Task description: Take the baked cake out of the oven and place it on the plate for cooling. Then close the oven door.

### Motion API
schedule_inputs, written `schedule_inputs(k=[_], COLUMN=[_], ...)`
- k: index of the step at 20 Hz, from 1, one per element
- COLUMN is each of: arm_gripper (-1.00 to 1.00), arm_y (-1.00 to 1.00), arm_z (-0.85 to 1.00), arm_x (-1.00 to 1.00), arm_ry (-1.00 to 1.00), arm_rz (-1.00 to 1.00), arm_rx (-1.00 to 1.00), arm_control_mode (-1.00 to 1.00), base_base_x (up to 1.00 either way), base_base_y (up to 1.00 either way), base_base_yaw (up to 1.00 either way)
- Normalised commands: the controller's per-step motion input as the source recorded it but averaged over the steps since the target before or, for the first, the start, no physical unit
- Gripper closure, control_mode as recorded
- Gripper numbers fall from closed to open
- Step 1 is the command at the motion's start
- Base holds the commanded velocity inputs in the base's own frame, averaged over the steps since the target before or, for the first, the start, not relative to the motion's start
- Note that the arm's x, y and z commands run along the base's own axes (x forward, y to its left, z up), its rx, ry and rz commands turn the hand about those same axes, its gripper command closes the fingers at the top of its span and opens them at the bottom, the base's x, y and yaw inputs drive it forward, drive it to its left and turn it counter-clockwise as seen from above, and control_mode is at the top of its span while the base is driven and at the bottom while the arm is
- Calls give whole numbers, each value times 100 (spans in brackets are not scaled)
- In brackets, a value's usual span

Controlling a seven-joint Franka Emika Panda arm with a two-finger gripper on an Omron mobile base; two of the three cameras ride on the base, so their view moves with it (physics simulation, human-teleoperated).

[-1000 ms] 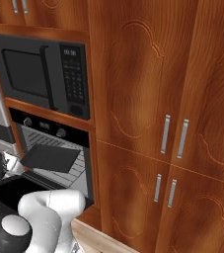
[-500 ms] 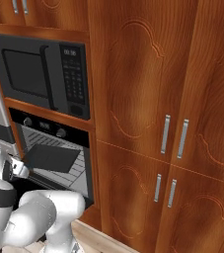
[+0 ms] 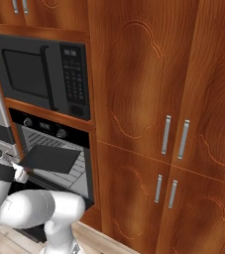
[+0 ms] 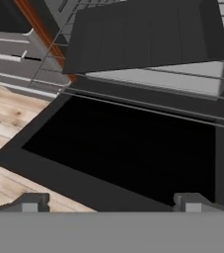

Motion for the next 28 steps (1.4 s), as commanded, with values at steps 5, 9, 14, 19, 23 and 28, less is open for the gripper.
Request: schedule_inputs(k=[5, 9, 14, 19, 23, 28], arm_gripper=[-100, -100, -100, -100, -100, -100], arm_y=[12, 10, 11, 4, 6, 2], arm_z=[-30, -32, -37, -34, -34, -34], arm_x=[25, 12, 0, 16, 2, 19], arm_ry=[5, -4, -4, -4, -6, -7], arm_rz=[-4, -1, -2, -5, -4, -5], arm_rx=[0, 0, 2, 3, 3, 3], arm_control_mode=[-100, -100, -100, -100, -100, -100], base_base_x=[0, 0, 0, 0, 0, 0], base_base_y=[0, 0, 0, 0, 0, 0], base_base_yaw=[0, 0, 0, 0, 0, 0])
